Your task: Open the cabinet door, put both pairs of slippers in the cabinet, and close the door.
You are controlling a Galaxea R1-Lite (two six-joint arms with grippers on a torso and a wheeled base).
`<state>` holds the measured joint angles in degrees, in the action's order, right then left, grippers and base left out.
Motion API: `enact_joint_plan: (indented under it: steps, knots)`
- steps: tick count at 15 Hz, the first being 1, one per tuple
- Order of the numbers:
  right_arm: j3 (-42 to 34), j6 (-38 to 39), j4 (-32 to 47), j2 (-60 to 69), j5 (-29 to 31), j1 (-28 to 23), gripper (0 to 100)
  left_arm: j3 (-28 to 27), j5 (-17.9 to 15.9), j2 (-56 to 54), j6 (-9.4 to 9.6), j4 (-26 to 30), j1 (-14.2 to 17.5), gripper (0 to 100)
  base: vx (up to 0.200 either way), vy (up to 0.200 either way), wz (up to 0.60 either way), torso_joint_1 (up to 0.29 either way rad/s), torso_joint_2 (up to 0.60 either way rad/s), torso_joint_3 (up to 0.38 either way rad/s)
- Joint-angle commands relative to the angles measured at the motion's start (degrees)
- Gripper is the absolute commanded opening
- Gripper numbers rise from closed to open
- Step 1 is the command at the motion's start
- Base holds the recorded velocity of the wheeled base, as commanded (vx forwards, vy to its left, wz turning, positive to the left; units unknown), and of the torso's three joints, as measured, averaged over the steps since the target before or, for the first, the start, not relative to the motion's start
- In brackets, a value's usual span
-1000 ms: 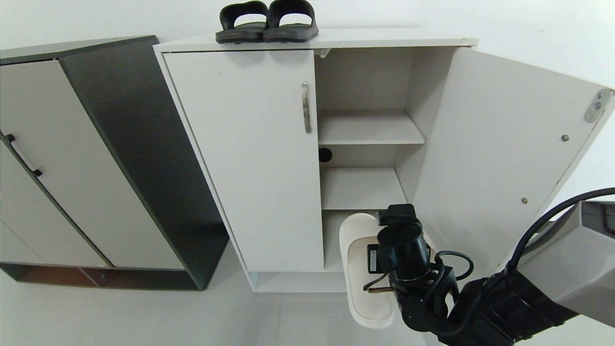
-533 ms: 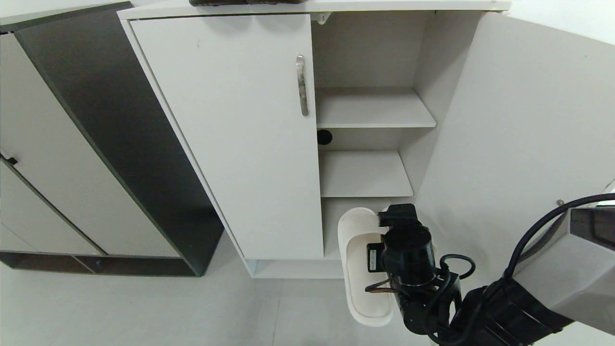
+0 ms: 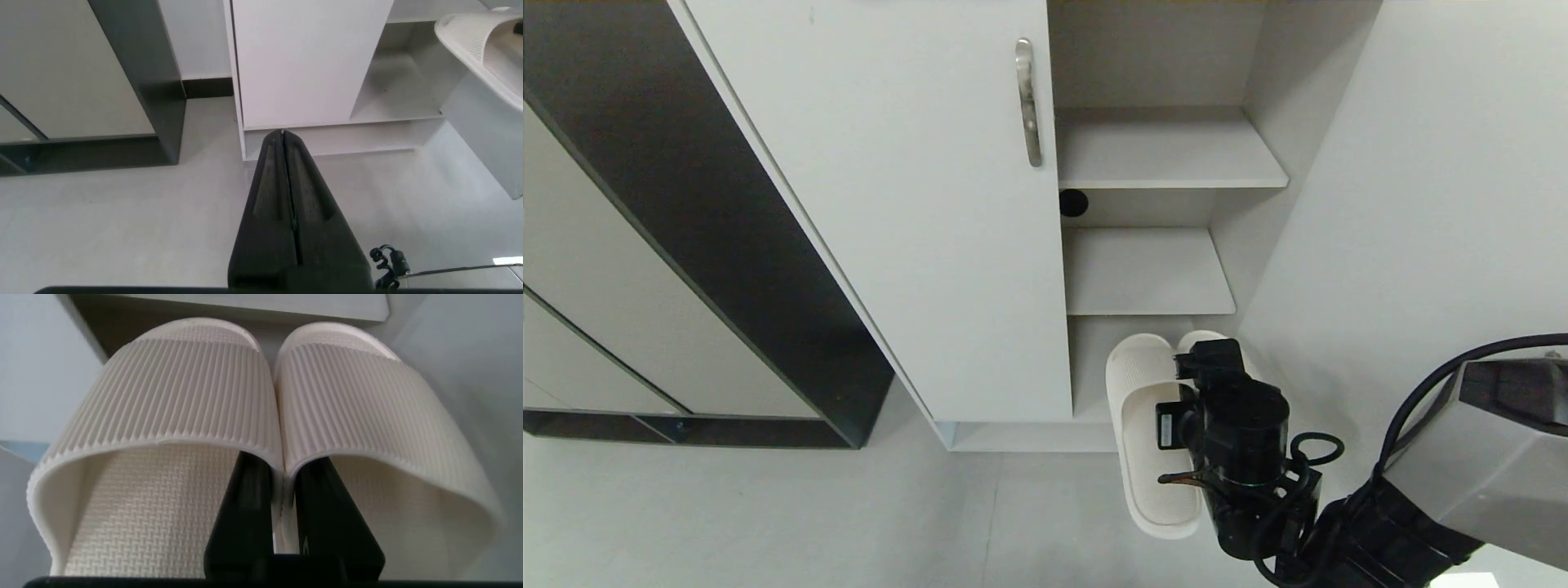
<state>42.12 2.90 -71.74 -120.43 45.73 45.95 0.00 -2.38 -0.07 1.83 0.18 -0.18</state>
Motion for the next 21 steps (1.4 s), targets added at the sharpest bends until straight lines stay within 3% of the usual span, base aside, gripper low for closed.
enact_joint_plan:
  steps: [1, 15, 21]
  knots:
    - [0.0, 0.0, 0.0, 0.1, 0.0, -0.7, 0, 0.0, 0.0, 0.1, -0.07, 0.0, 0.0, 0, 0.000, 0.000, 0.00, 0.000, 0.00, 0.000]
    - [0.0, 0.0, 0.2, 1.4, -1.7, -5.9, 0, 0.0, 0.0, 0.1, -0.16, 0.0, 0.0, 0, 0.000, 0.000, 0.00, 0.000, 0.00, 0.000]
    - [-0.2, 0.0, 0.3, 1.5, -1.7, -5.8, 0, 0.0, 0.0, 0.1, -0.16, 0.0, 0.0, 0, 0.000, 0.000, 0.00, 0.000, 0.00, 0.000]
